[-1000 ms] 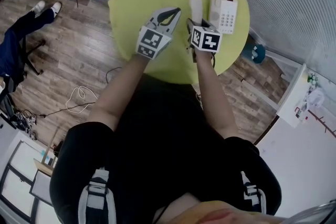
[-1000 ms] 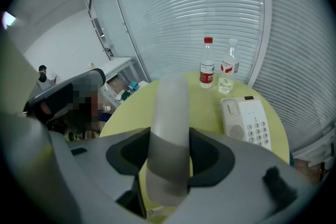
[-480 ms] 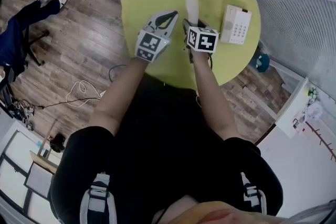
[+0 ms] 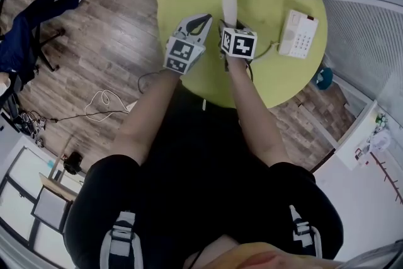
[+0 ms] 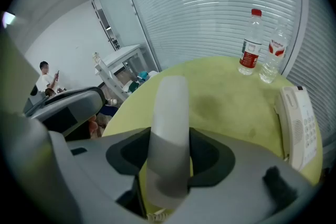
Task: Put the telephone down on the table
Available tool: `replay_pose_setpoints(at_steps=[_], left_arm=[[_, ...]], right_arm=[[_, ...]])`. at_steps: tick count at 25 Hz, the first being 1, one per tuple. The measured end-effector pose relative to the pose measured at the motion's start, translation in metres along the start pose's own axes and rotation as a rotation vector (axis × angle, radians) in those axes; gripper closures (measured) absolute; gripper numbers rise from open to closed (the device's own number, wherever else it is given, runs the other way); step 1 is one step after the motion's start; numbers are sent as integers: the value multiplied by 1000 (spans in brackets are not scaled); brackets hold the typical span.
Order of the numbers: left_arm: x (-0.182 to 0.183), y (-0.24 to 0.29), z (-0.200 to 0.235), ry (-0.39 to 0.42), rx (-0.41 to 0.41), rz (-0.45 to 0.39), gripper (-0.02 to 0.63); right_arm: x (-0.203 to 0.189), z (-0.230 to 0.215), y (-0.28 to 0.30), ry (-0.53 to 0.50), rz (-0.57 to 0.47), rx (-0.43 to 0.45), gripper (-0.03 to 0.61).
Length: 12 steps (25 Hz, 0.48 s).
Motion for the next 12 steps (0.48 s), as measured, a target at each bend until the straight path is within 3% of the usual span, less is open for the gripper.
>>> replay_pose_setpoints(at_steps=[12], left_arm=[[-35,11,27,-25,48,53,603]], right_arm=[[-6,23,48,-2,35,-11,358]])
Point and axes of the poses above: the fingertips, and each gripper's own axes: y forward along the fingers, z to its left, x out of its top, the point moved 8 cm from there along -y, backward along the fingers, and after that the axes turned 10 degrees about z, right-handed, at the moved point
